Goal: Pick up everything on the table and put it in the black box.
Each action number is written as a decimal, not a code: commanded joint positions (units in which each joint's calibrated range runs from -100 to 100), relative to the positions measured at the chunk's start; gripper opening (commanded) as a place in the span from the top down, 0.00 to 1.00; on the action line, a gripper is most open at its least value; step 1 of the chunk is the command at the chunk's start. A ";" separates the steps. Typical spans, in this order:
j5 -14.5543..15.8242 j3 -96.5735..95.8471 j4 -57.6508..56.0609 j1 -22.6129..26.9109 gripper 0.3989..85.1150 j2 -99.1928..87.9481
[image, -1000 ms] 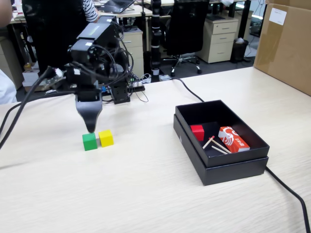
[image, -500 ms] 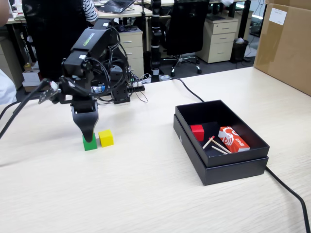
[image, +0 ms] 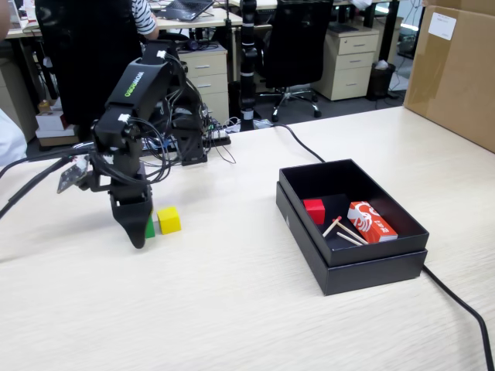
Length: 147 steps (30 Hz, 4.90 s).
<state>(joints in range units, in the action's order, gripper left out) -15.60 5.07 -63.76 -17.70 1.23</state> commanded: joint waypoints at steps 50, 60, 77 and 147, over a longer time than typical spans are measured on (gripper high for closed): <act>16.90 26.48 1.60 31.99 0.84 -0.94; 16.95 25.85 -0.21 31.60 0.57 -0.14; 14.46 19.05 -0.30 24.42 0.51 -36.63; 5.52 -7.33 8.00 6.89 0.99 -28.60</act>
<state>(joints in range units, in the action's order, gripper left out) -10.96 -8.26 -56.33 -12.04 -18.45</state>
